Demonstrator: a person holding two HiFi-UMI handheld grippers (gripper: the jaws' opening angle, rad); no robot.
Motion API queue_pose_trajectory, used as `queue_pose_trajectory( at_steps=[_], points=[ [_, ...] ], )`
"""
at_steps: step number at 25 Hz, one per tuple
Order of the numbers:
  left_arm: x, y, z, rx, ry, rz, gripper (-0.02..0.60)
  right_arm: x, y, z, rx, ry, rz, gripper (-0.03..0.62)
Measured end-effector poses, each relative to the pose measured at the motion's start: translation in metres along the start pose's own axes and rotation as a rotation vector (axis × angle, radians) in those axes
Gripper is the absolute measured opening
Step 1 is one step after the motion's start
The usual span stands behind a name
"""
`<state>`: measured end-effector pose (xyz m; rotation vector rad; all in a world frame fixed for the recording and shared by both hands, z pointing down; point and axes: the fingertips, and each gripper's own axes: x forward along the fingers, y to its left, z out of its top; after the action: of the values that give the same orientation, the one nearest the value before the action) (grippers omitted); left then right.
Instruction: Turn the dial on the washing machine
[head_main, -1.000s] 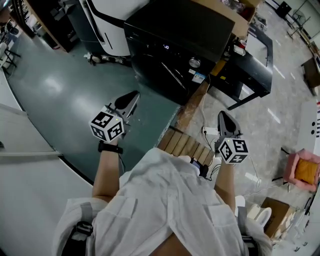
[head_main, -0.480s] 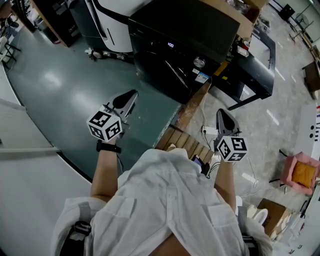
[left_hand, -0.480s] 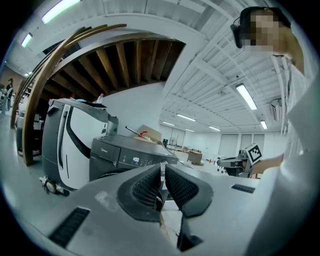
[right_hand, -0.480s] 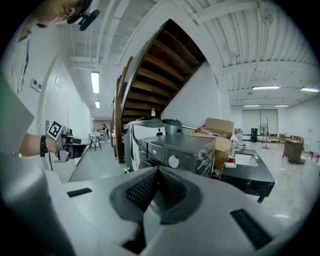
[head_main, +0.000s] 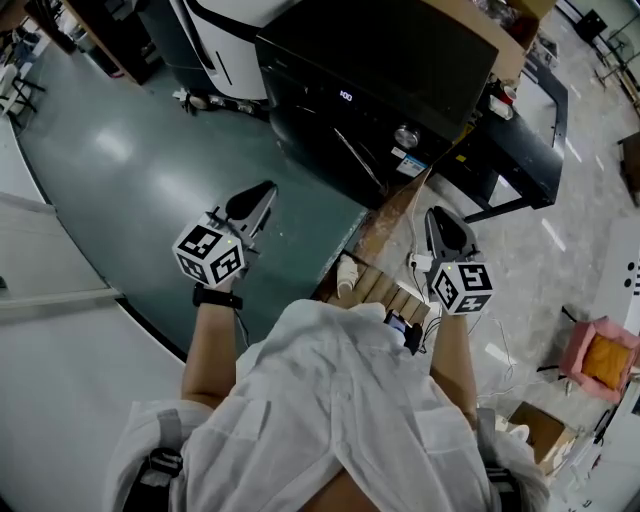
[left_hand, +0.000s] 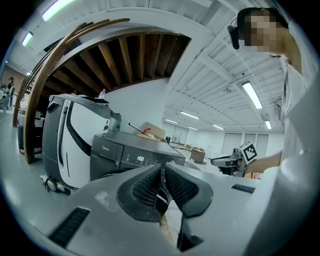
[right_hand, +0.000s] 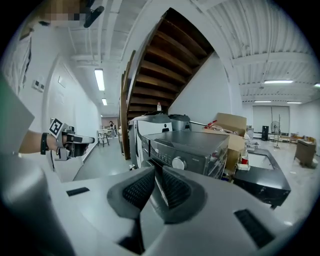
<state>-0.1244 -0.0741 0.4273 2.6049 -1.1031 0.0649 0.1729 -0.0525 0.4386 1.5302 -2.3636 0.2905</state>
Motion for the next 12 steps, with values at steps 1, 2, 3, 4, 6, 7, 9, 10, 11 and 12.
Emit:
queue_pose_trajectory(
  at_steps=[1, 2, 3, 4, 6, 7, 9, 10, 11, 12],
  points=[
    [0.005, 0.004, 0.001, -0.004, 0.000, 0.006, 0.029, 0.010, -0.003, 0.003, -0.010, 0.006, 0.012, 0.053],
    [0.011, 0.009, 0.002, -0.009, -0.001, 0.014, 0.029, 0.021, -0.006, 0.005, -0.022, 0.013, 0.025, 0.062],
    [0.017, 0.013, 0.003, -0.015, -0.003, 0.022, 0.029, 0.031, -0.008, 0.008, -0.035, 0.020, 0.039, 0.070],
    [0.023, 0.016, 0.004, -0.020, -0.006, 0.028, 0.029, 0.042, -0.010, 0.011, -0.049, 0.027, 0.054, 0.080],
    [0.036, 0.018, 0.004, -0.027, -0.009, 0.031, 0.029, 0.063, -0.014, 0.017, -0.081, 0.038, 0.080, 0.094],
    [0.043, 0.018, 0.004, -0.029, -0.008, 0.028, 0.029, 0.073, -0.016, 0.020, -0.097, 0.043, 0.092, 0.102],
    [0.056, 0.019, 0.005, -0.032, -0.006, 0.025, 0.029, 0.094, -0.019, 0.025, -0.121, 0.054, 0.117, 0.120],
    [0.061, 0.020, 0.005, -0.034, -0.005, 0.025, 0.029, 0.104, -0.020, 0.026, -0.131, 0.060, 0.129, 0.128],
    [0.066, 0.022, 0.005, -0.036, -0.005, 0.026, 0.029, 0.114, -0.021, 0.028, -0.143, 0.067, 0.139, 0.139],
    [0.071, 0.024, 0.005, -0.038, -0.004, 0.027, 0.029, 0.123, -0.022, 0.029, -0.157, 0.075, 0.145, 0.148]
  ],
)
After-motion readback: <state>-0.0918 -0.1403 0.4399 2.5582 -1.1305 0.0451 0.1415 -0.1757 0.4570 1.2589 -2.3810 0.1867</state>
